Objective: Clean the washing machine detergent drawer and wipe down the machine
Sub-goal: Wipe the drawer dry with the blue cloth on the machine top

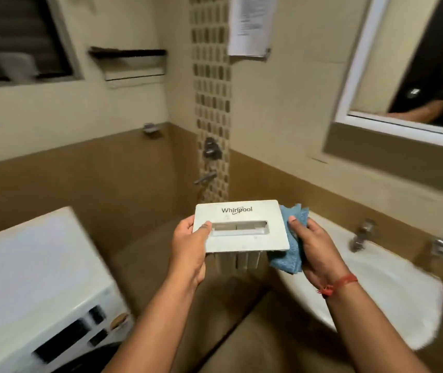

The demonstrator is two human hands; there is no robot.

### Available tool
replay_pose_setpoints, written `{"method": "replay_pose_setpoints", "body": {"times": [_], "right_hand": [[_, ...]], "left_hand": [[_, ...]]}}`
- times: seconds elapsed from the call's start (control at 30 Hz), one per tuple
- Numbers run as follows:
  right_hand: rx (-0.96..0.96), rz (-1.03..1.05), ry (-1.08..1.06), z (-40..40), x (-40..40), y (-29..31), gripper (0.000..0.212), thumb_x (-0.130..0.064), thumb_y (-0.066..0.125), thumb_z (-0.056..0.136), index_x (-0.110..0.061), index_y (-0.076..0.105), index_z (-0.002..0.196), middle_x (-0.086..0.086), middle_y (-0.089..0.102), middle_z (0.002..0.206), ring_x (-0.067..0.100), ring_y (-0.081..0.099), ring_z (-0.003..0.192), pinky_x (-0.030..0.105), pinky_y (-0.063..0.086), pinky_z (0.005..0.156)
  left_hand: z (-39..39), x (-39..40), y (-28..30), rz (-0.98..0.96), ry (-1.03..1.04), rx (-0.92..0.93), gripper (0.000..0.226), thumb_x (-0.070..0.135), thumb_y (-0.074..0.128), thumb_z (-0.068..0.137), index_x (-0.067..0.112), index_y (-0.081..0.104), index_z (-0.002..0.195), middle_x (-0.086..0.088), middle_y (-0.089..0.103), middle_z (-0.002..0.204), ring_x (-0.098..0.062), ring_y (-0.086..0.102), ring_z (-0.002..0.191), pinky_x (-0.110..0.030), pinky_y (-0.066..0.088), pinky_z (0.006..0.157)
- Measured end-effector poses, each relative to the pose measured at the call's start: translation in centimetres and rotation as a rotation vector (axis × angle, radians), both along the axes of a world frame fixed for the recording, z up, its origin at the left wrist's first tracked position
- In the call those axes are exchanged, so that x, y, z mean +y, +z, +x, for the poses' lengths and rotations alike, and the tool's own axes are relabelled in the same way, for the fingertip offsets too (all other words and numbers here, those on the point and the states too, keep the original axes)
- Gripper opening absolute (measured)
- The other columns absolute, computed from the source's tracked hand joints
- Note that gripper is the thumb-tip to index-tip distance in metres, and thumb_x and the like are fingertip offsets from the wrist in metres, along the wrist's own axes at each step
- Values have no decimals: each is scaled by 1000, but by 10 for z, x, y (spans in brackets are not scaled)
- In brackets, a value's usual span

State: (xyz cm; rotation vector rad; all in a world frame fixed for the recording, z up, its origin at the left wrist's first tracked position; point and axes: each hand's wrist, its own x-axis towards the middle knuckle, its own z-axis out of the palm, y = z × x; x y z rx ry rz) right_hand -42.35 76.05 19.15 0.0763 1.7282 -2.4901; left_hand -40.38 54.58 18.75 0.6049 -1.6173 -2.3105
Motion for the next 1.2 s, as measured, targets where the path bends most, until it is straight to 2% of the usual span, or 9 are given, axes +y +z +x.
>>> {"method": "replay_pose_setpoints", "body": {"times": [0.17, 0.33, 0.5, 0.57, 0.77, 0.87, 0.97, 1.07, 1.2], "right_hand": [[58, 38, 217, 48, -170, 9, 23, -19, 53, 99, -12, 64, 118, 12, 73, 109, 23, 71, 89, 41, 55, 80], [64, 17, 460, 100, -311, 13, 21, -11, 58, 96, -14, 64, 116, 12, 73, 109, 25, 70, 91, 45, 54, 86], [47, 20, 617, 137, -416, 5, 23, -4, 55, 96, -12, 63, 117, 10, 74, 106, 22, 71, 88, 36, 57, 76], [37, 41, 661, 144, -449, -1, 26, -4, 55, 97, -11, 62, 121, 11, 72, 110, 26, 71, 94, 39, 57, 81], [32, 129, 746, 140, -526, -25, 33, -20, 63, 89, -21, 63, 122, 9, 70, 117, 33, 66, 108, 58, 48, 99], [43, 150, 780, 130, -559, -33, 38, -28, 64, 83, -24, 64, 120, 10, 69, 120, 33, 66, 109, 56, 48, 99], [37, 173, 798, 114, -590, -39, 24, -18, 60, 92, -21, 65, 115, 13, 70, 113, 35, 67, 104, 54, 50, 95], [34, 194, 825, 99, -616, -48, 25, -18, 58, 94, -24, 63, 118, 3, 72, 112, 24, 68, 103, 48, 52, 97], [57, 203, 838, 83, -647, -57, 28, -22, 55, 97, -26, 58, 124, 3, 67, 119, 22, 66, 105, 44, 54, 93]], "left_hand": [[98, -149, 16, -29, 246, -6, 25, 6, 61, 92, 12, 61, 117, -8, 71, 105, -23, 70, 92, -33, 58, 73], [189, -267, 26, -86, 468, -42, 24, 11, 63, 92, 19, 61, 114, -2, 71, 107, -22, 70, 94, -43, 59, 85], [254, -349, 21, -32, 637, -47, 25, 7, 63, 92, 18, 62, 114, -2, 72, 106, -23, 70, 95, -40, 58, 84], [270, -373, 15, -4, 686, -47, 24, 5, 62, 92, 18, 63, 113, -3, 72, 105, -23, 70, 94, -41, 57, 86], [279, -432, -7, 25, 752, -69, 22, 5, 59, 94, 23, 64, 107, -3, 73, 107, -22, 69, 97, -44, 54, 93], [273, -460, -16, 26, 765, -101, 20, 8, 57, 96, 26, 62, 105, 0, 72, 109, -20, 68, 99, -43, 55, 92], [261, -486, -24, 14, 798, -133, 24, 10, 56, 97, 26, 60, 115, 0, 69, 112, -21, 66, 102, -40, 57, 84], [250, -508, -30, 19, 802, -154, 28, 12, 56, 96, 24, 57, 121, -2, 66, 115, -24, 62, 106, -41, 57, 82], [239, -532, -38, 51, 790, -131, 21, 17, 59, 94, 23, 60, 114, -2, 66, 111, -22, 59, 104, -41, 54, 83]]}}
